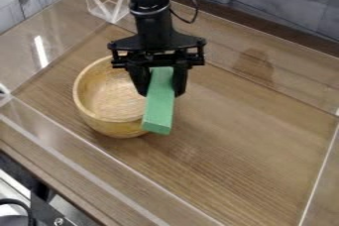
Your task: Move green object from inside the wooden bowl to the table next to it
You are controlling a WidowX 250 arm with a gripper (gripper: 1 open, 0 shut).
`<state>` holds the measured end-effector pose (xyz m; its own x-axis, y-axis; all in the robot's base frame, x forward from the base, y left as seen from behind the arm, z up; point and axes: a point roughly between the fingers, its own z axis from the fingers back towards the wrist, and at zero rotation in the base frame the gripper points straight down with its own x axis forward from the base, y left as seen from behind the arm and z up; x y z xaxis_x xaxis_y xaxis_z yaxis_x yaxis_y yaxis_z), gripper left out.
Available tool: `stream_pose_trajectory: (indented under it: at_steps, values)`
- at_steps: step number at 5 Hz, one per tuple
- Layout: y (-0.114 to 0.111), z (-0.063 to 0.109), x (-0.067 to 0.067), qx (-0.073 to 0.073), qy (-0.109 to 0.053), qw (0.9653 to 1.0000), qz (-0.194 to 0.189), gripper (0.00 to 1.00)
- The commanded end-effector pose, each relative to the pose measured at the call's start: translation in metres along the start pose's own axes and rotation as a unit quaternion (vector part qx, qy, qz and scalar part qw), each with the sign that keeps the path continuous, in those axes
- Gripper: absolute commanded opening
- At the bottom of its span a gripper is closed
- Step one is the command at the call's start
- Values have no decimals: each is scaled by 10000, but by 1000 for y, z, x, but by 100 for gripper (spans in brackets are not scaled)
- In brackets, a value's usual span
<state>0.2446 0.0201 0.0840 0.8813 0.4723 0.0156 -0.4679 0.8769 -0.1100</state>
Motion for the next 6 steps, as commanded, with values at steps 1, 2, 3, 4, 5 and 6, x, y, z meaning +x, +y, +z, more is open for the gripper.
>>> stream_pose_trajectory:
  at_steps: [1,2,3,4,5,6]
  values:
    - [-3,18,2,-69,-233,9997,49,0]
    - [-5,24,-2,-61,-240,9996,122,0]
    - [-14,19,-11,-62,-212,9997,-112,0]
    - [-17,15,-17,-64,-200,9992,-336,0]
    - [-15,9,-18,-57,-226,9997,-121,0]
    - [-22,0,-29,-78,-227,9996,-113,0]
